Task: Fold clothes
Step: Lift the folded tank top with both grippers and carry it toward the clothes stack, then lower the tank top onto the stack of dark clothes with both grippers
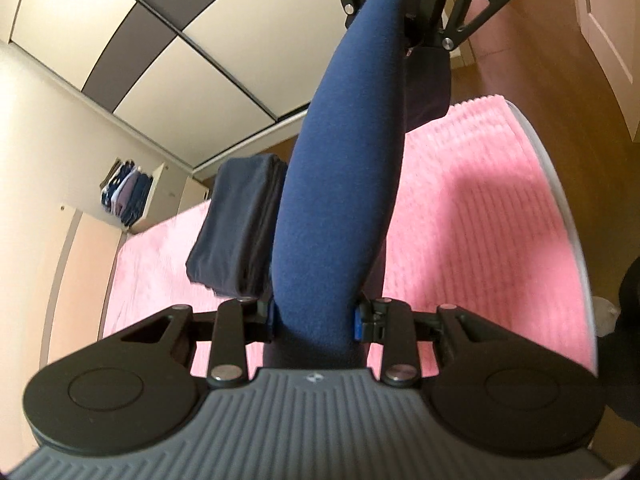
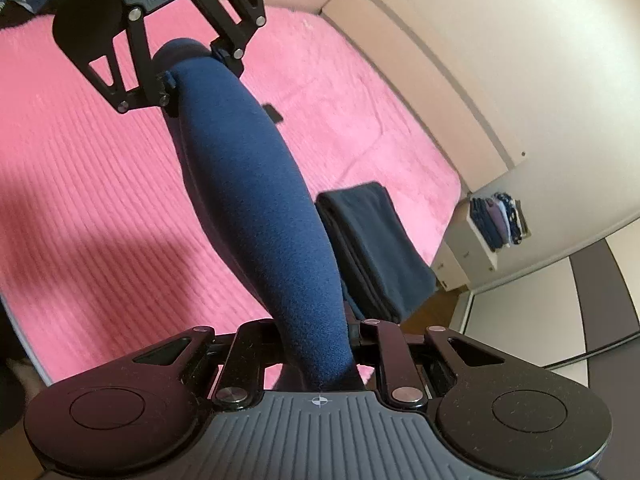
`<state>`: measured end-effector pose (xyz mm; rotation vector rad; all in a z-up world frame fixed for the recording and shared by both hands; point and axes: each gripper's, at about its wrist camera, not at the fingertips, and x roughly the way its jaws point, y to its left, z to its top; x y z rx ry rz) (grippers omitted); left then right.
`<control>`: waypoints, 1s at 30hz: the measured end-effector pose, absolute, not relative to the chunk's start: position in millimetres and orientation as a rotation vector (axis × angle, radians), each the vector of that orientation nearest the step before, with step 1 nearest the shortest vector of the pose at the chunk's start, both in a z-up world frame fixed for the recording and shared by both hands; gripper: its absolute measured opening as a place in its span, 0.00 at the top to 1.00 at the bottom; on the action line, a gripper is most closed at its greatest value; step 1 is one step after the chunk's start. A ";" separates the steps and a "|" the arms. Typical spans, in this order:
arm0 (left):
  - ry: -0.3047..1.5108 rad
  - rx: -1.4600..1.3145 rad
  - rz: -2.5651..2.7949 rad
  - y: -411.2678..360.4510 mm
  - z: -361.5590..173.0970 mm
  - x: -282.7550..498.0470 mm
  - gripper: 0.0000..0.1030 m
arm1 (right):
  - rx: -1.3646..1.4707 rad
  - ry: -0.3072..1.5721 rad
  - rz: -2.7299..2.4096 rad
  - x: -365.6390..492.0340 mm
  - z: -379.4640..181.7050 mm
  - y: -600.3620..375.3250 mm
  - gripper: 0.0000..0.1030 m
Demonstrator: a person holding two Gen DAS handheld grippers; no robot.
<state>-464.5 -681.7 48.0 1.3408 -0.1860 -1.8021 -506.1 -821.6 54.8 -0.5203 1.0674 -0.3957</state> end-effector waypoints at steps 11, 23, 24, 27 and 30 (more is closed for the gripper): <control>-0.181 1.343 -1.825 -792.1 39.7 -427.1 0.72 | -0.561 1.056 -0.360 -471.2 45.3 -942.2 0.84; -0.251 1.277 -1.523 -992.8 37.2 -390.1 0.72 | -0.797 0.822 -0.398 -410.6 7.0 -1144.6 0.84; -0.273 1.273 -1.491 -1005.9 28.5 -388.4 0.72 | -0.817 0.791 -0.414 -408.2 -7.1 -1155.3 0.84; -0.297 1.260 -1.438 -1035.7 -22.2 -385.0 0.71 | -0.787 0.822 -0.393 -409.4 -85.8 -1174.0 0.84; -0.247 1.331 -1.471 -1050.4 -101.4 -389.9 0.70 | -0.791 0.883 -0.342 -421.3 -142.7 -1172.8 0.81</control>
